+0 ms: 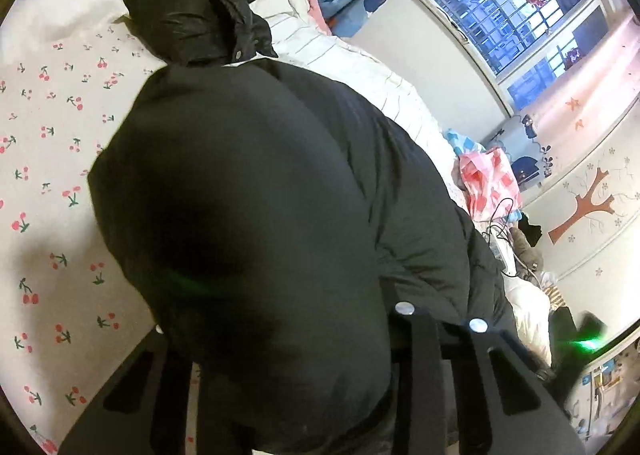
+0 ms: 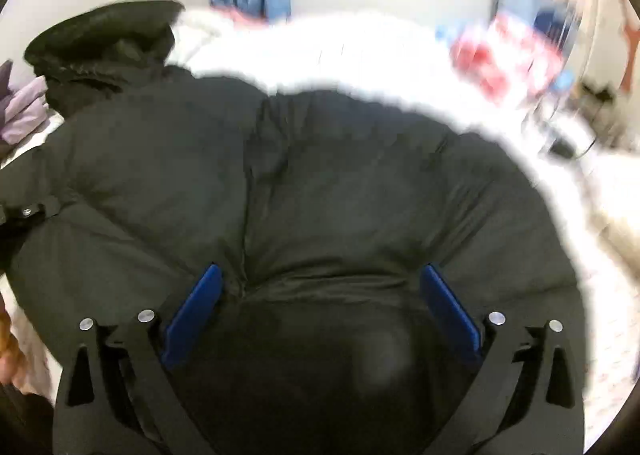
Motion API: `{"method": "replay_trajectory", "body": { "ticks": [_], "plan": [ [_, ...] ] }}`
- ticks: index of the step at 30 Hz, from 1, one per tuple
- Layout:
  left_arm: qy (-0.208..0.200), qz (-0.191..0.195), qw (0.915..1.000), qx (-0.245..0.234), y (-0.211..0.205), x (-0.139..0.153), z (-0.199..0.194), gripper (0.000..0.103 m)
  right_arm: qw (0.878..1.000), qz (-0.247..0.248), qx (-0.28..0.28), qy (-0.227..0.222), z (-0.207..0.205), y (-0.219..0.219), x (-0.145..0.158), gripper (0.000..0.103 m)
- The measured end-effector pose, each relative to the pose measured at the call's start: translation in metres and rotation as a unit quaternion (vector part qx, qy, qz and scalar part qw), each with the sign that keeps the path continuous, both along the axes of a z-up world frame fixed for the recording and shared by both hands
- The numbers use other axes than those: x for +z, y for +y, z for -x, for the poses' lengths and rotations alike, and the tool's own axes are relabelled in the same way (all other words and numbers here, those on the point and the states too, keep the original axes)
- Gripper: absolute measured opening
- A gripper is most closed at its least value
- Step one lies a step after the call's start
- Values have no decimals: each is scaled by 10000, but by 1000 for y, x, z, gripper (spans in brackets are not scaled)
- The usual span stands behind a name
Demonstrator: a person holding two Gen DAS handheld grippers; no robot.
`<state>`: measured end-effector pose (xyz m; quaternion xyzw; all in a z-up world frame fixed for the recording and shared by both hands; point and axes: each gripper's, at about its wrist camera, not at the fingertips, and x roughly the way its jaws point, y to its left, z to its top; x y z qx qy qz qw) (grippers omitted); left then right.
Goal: Fold large clothes
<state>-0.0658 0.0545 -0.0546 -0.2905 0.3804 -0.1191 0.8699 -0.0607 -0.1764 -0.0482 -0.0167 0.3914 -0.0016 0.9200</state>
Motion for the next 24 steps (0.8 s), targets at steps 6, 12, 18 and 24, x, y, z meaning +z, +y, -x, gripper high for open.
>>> {"method": "replay_trajectory", "body": {
  "ticks": [6, 12, 18, 24],
  "plan": [
    [-150, -297, 9994, -6, -14, 13, 6, 30, 9974, 37, 232, 683, -11, 8, -36, 96],
    [-792, -888, 9926, -251, -62, 64, 17, 28, 9959, -199, 531, 702, -6, 6, -48, 97],
    [-1578, -1474, 9714, -982, -162, 119, 27, 27, 9861, -739, 989, 1116, -8, -22, -34, 97],
    [-1962, -2434, 9286, -1998, -297, 135, 23, 27, 8435, -5180, 1385, 307, 41, -186, -26, 96]
  ]
}}
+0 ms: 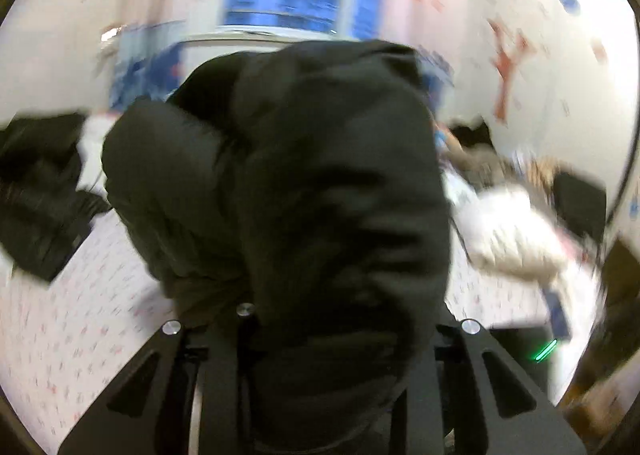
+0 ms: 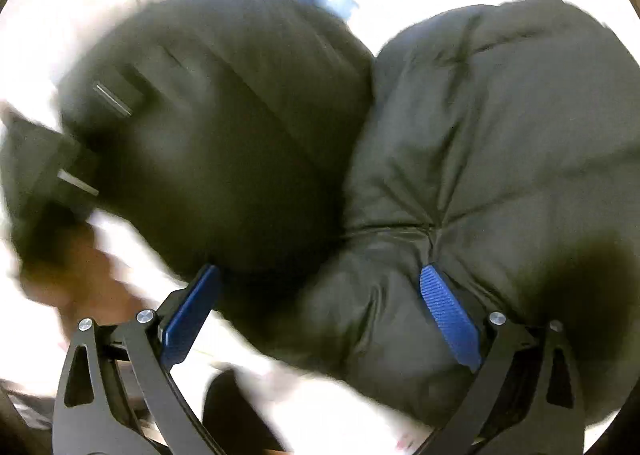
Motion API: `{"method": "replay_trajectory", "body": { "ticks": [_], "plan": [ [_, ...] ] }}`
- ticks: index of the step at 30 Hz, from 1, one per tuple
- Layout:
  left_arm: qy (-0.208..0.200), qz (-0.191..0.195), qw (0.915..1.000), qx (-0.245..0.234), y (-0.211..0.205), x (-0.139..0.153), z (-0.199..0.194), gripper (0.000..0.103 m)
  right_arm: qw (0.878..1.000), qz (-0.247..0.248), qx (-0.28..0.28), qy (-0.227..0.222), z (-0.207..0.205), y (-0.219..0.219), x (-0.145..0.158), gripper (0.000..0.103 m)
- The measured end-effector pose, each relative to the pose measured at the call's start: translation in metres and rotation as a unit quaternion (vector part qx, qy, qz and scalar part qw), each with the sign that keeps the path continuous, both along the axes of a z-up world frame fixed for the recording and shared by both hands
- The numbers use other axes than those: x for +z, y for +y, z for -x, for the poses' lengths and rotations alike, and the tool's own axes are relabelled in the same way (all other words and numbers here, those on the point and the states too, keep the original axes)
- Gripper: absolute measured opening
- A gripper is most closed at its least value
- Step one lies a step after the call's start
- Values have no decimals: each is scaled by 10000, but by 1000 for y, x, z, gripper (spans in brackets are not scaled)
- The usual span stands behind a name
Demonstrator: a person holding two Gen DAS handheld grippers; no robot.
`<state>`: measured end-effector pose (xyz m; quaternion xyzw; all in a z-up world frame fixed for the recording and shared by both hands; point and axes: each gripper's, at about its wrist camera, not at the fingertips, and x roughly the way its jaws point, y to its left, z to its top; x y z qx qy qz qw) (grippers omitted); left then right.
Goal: Fold large clothes
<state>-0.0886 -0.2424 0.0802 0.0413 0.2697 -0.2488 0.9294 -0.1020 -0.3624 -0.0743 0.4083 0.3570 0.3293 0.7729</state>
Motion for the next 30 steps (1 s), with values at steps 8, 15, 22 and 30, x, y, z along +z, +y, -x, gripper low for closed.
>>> {"method": "replay_trajectory", "body": {
  "ticks": [8, 15, 22, 30],
  "plan": [
    [-146, -2109, 9723, -994, -149, -95, 14, 33, 9855, -291, -1598, -484, 37, -180, 29, 97],
    [-259, -2688, 9550, -1227, -168, -115, 21, 43, 9788, 1764, -829, -631, -50, -133, 104, 97],
    [511, -1417, 9732, -1735, -96, -40, 37, 47, 9535, 2859, -835, 457, -72, -76, 17, 96],
    [604, -1330, 9857, -843, -77, -52, -50, 57, 9304, 3434, -1253, 257, -50, -82, 58, 96]
  ]
}}
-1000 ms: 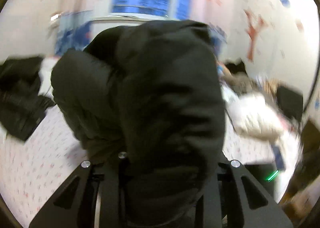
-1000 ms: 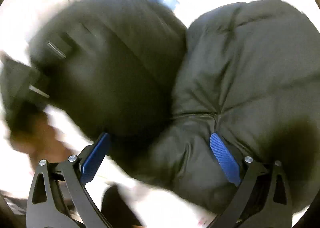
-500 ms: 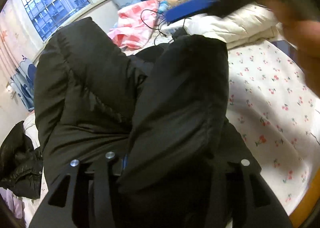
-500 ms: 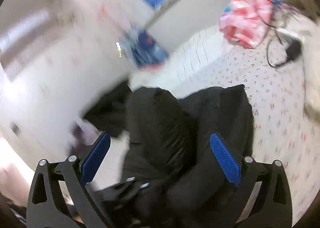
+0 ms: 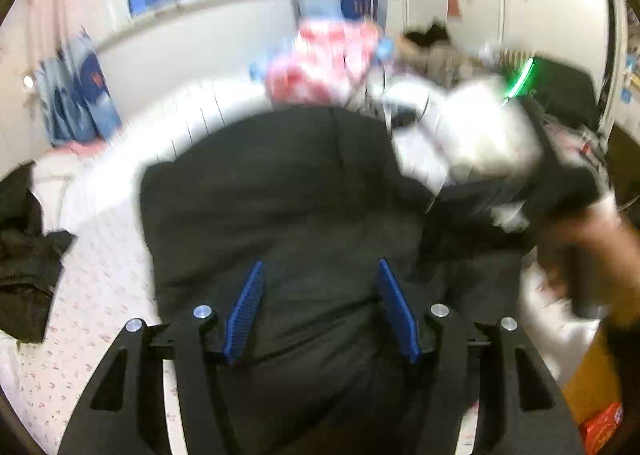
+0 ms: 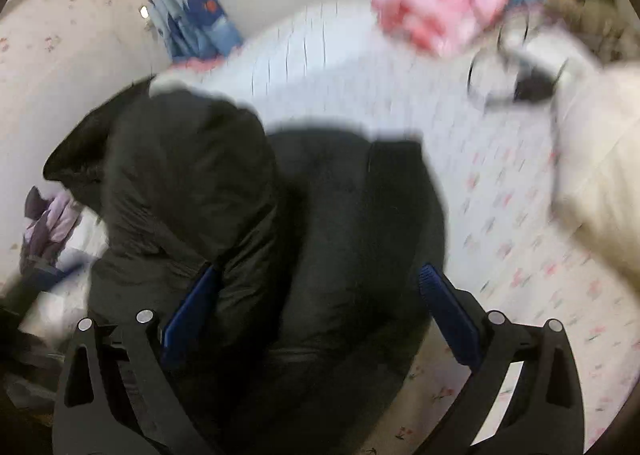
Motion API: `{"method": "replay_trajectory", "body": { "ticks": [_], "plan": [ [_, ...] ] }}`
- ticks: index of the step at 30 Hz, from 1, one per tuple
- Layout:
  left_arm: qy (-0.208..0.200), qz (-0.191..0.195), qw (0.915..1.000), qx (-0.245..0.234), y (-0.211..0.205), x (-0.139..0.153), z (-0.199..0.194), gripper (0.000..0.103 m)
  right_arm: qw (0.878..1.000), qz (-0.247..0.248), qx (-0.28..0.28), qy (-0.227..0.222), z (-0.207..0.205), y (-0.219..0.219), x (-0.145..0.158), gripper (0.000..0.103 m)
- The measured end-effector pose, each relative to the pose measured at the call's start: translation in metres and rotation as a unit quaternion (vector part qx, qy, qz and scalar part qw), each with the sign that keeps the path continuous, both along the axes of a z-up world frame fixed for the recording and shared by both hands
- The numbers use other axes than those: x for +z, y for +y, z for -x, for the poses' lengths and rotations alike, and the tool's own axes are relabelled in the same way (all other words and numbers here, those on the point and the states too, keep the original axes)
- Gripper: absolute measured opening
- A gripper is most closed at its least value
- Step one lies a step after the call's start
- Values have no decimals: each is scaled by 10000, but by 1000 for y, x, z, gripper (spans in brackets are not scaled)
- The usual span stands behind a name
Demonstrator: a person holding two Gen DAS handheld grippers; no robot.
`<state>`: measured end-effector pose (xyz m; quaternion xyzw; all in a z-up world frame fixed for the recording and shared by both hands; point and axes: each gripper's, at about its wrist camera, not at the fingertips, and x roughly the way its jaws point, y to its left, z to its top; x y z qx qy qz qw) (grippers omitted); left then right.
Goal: Fold large clothes
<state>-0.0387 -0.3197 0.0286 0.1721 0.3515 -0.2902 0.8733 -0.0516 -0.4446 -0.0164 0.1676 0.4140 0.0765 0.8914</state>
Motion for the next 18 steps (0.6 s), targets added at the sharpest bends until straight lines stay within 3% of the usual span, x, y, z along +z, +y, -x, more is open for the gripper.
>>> {"method": "replay_trajectory", "body": {
  "ticks": [3, 5, 8, 10, 12, 18],
  "plan": [
    [-87, -257, 9996, -84, -19, -30, -1, 58, 9978, -182, -119, -621, 11, 5, 40, 96],
    [-138, -243, 9995, -133, -23, -35, 0, 58, 9958, -660, -37, -639, -3, 5, 43, 96],
    [-281, -306, 9990, -156, -21, -40, 24, 59, 9978, -564, -313, -182, -31, 3, 5, 96],
    [-243, -235, 9992, -199, -23, -43, 25, 59, 9947, -886, -495, 143, -39, -5, -36, 96],
    [-189, -156, 9993, -288, -22, -43, 27, 59, 9903, -1200, -691, 153, -37, -15, -72, 96],
    [-292, -257, 9985, -375, -30, -46, 30, 60, 9915, -915, -928, -15, -17, -21, -81, 96]
  ]
}}
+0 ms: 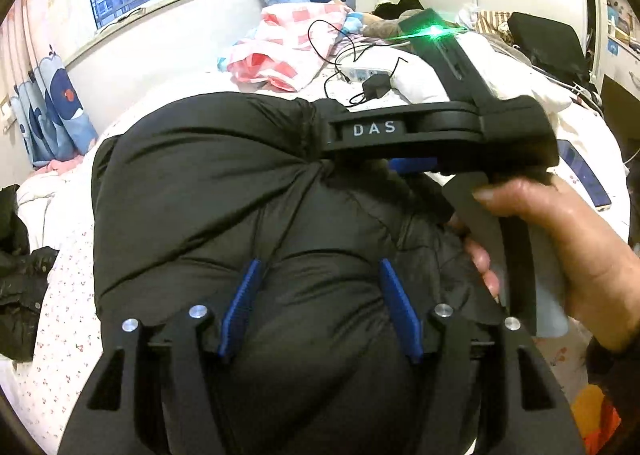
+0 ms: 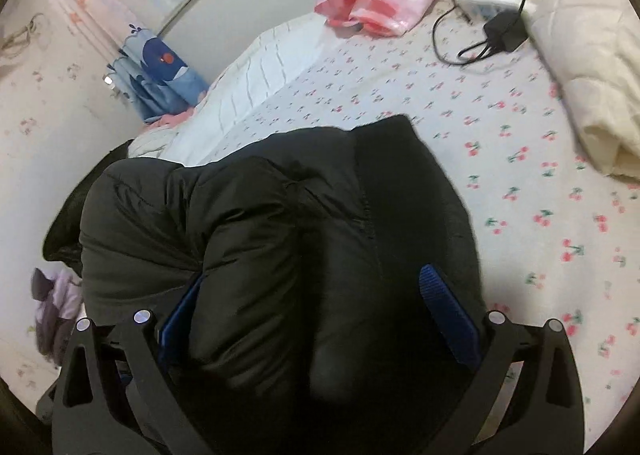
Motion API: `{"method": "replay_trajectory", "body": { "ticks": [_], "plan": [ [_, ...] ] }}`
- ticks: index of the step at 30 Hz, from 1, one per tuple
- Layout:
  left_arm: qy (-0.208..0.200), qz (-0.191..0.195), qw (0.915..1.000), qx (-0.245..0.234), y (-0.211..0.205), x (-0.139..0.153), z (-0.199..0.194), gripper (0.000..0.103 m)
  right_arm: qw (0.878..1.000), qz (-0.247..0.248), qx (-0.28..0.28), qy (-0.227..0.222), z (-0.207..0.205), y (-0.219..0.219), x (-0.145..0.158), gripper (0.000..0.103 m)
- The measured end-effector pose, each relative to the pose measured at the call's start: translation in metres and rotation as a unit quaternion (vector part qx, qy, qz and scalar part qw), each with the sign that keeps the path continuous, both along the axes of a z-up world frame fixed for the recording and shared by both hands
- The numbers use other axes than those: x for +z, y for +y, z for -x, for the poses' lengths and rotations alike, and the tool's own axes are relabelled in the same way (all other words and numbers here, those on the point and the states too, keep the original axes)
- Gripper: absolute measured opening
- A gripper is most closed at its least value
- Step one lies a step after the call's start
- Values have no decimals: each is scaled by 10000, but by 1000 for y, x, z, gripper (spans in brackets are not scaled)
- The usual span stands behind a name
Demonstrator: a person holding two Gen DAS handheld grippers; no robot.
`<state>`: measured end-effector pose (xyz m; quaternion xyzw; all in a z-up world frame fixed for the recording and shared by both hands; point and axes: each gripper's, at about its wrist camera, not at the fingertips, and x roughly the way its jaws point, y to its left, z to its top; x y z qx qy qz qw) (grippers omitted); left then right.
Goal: Fold large clothes
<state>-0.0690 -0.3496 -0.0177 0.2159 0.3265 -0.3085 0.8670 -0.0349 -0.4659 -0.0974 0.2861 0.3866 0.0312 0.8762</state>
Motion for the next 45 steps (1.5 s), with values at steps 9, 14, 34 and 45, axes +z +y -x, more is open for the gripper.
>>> {"method": "replay_trajectory", "body": {
  "ticks": [9, 14, 34, 45],
  "plan": [
    [297, 411, 9987, -64, 15, 17, 15, 60, 9999, 69, -132, 31, 9, -8, -5, 96],
    [687, 1548, 9801, 1031, 106, 41, -11, 71, 9997, 127, -204, 83, 14, -10, -5, 96],
    [-174, -147, 9882, 1515, 68, -9, -33, 74, 9919, 1232, -294, 127, -52, -7, 34, 96],
    [-295, -266, 9890, 1421, 71, -1, -31, 76, 9977, 633, -79, -231, 4, -3, 30, 95]
  ]
}}
